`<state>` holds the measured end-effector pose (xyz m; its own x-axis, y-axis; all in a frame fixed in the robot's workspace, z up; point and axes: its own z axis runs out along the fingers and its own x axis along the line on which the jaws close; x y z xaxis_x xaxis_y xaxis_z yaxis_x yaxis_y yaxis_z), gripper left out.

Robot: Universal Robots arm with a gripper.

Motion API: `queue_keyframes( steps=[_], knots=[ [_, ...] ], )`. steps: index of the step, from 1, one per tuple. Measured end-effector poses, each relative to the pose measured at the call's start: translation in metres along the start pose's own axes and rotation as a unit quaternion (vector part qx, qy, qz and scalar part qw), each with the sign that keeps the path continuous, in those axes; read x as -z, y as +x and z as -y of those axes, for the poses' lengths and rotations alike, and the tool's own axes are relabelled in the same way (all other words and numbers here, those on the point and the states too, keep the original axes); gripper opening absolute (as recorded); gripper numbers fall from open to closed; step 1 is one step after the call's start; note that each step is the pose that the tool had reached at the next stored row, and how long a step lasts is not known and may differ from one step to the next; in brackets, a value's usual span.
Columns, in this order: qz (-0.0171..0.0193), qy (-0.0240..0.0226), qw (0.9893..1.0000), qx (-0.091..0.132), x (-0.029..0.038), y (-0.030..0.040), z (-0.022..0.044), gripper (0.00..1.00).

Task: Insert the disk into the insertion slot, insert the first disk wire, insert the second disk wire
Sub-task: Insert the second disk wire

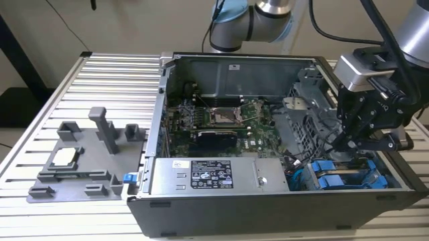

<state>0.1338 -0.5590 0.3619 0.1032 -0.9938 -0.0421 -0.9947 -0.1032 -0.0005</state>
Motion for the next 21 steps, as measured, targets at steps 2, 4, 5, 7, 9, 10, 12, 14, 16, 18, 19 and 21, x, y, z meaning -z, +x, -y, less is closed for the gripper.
queue_keyframes(
  steps=[2,4,5,7,9,10,12,14,16,18,19,21],
  knots=[
    [0.0000,0.0000,1.0000,0.000,-0.0009,0.0020,0.0017,0.16],
    [0.0000,0.0001,1.0000,0.000,-0.0018,0.0040,0.0033,0.16],
    [0.0000,0.0001,1.0000,0.000,-0.0022,0.0051,0.0041,0.16],
    [0.0001,0.0001,1.0000,0.000,-0.0030,0.0075,0.0056,0.16],
    [0.0000,0.0002,1.0000,-0.001,-0.0040,0.0097,0.0065,0.16],
    [0.0000,0.0002,1.0000,-0.001,-0.0046,0.0107,0.0066,0.16],
    [0.0001,0.0005,1.0000,-0.005,-0.0059,0.0118,0.0066,0.16],
    [0.0000,0.0009,0.9999,-0.012,-0.0070,0.0121,0.0066,0.16],
    [-0.0001,0.0013,0.9998,-0.021,-0.0078,0.0122,0.0067,0.16],
    [0.0000,0.0017,0.9995,-0.032,-0.0083,0.0123,0.0066,0.16],
    [0.0002,0.0019,0.9993,-0.036,-0.0086,0.0123,0.0066,0.16],
    [0.0003,0.0022,0.9990,-0.044,-0.0089,0.0123,0.0066,0.16]
  ],
)
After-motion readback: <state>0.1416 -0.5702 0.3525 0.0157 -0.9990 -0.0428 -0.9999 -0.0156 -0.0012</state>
